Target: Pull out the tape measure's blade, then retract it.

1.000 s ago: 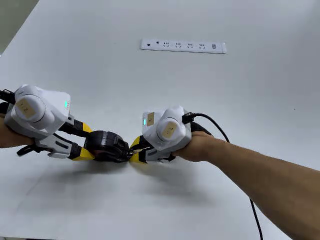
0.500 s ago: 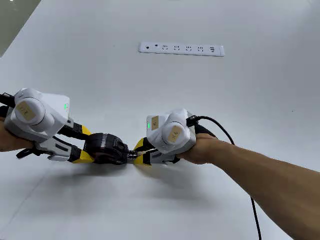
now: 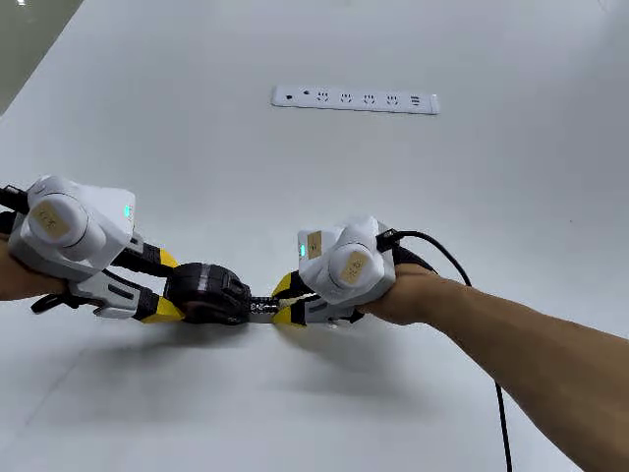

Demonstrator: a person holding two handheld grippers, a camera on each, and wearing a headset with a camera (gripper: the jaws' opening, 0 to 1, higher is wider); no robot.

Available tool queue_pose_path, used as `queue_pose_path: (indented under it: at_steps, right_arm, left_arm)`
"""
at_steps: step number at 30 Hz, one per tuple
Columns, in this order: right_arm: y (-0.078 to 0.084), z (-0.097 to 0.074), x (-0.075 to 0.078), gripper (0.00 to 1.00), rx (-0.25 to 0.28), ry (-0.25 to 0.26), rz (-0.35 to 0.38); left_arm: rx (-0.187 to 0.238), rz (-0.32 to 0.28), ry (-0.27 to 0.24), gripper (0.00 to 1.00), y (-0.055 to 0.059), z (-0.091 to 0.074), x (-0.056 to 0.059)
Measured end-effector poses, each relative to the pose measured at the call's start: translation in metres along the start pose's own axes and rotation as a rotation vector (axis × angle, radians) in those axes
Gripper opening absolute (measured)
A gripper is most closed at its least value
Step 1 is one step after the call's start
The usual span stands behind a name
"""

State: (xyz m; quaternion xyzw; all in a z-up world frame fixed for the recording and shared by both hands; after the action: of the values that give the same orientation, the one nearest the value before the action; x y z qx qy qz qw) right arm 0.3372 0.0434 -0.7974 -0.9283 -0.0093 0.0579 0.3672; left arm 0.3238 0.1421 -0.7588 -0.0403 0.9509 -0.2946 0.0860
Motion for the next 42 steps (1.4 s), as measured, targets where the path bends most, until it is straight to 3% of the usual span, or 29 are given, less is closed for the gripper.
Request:
queue_pose_path:
  at_steps: [21,42]
  right_arm:
    - [0.011,-0.011,0.001,0.08,0.002,0.016,-0.001]
    - [0.032,-0.03,0.004,0.09,-0.019,0.035,0.011]
  left_arm:
    - [0.001,-0.003,0.002,0.22,-0.001,0.0,0.002]
    - [0.004,-0.006,0.008,0.23,-0.001,0.001,0.001]
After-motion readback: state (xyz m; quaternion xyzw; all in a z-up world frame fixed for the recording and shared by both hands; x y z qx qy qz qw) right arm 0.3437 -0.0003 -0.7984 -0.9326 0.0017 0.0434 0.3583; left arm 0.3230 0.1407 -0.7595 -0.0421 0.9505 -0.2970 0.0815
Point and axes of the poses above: the centre of the closed fingertips' face, and the gripper's own axes: z roughly forward along the fingers, x roughly to its right, y roughly out of its underside, the point moved 1 cm from there along -z, roughly backward along the fingers, and after that the axes turned 15 degrees about z, right-handed, at the moved point
